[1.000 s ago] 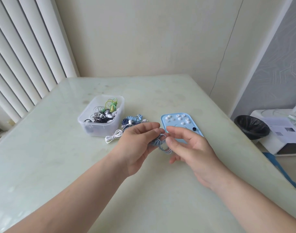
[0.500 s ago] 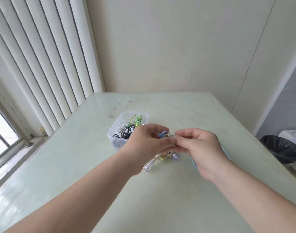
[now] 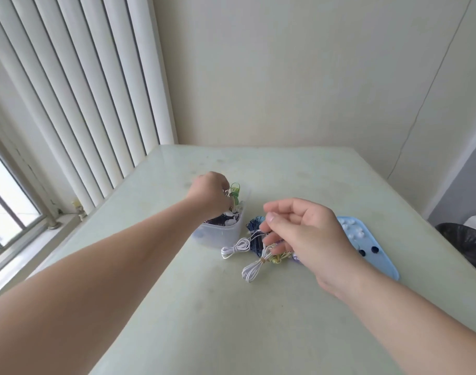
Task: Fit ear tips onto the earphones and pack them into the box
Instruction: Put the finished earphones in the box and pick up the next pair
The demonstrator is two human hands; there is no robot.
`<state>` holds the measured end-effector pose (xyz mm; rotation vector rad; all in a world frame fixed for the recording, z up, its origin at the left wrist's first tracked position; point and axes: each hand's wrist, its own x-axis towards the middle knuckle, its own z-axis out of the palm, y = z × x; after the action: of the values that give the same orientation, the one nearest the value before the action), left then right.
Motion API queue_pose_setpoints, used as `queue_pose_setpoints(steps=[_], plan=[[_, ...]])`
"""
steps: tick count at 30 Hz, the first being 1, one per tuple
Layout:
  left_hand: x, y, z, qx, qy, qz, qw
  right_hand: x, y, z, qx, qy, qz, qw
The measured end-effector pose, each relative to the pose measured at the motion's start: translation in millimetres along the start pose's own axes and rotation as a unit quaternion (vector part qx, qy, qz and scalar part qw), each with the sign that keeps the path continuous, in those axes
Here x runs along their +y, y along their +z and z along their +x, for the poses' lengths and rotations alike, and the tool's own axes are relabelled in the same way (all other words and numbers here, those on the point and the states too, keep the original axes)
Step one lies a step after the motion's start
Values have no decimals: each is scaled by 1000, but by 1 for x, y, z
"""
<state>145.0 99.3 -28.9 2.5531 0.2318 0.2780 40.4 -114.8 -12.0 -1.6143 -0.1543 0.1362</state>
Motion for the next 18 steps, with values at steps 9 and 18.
queue_pose_setpoints(steps=[9, 18], plan=[[30, -21, -43, 61, 170, 61, 982, 8, -35, 3, 28, 28, -14, 999], [37, 20, -120, -160, 172, 165, 958, 33, -54, -15, 13, 87, -58, 994]])
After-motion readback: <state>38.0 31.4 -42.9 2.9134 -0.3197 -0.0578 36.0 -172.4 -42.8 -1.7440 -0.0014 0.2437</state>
